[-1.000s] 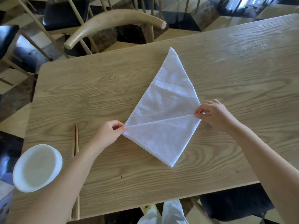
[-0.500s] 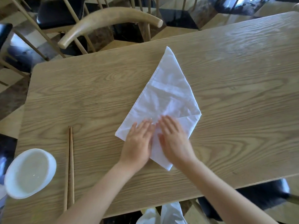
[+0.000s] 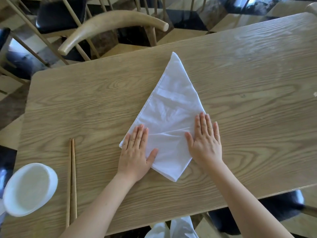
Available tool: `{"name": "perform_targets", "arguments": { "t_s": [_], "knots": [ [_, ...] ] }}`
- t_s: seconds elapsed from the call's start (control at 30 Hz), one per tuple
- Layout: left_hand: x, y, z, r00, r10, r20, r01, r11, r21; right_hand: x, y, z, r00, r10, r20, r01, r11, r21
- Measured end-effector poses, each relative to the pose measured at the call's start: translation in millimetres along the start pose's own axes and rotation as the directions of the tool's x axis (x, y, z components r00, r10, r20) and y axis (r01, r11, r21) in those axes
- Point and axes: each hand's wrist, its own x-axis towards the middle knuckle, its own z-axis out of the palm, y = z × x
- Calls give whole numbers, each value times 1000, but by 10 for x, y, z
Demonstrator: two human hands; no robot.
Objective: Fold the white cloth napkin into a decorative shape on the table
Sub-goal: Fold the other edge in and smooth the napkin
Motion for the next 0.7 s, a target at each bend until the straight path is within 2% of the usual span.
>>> {"name": "perform_targets", "arguments": {
  "t_s": [0.27,0.33,0.4,0.43,0.5,0.57,0.7],
  "knots": [
    [15,19,-36,999,-26,21,26,999,-43,71,87,-127,997,6,77,-9,999,37],
    [104,144,-118,999,49,4,-49,995,-93,64,68,-187,1000,6,25,-8,996,88],
    [227,352,-164,978,207,-33,-209,971,-120,34,-22,-228,992,-112,-59,118,985,124],
    [295,453,-154,965,259,-37,-262,956,-129,17,-78,-229,976,-213,-52,218,965,145],
    [397,578,-102,966,256,-16,-256,954,-155,5,-146,-187,924,-382,31,372,912,172],
    [429,584,-19,976,218,-18,-218,964,-149,101,-98,-134,904,-420,77,405,901,156],
    [420,543,67,966,252,-54,-255,965,-63,536,81,-85,923,-378,72,378,926,7]
  ]
}}
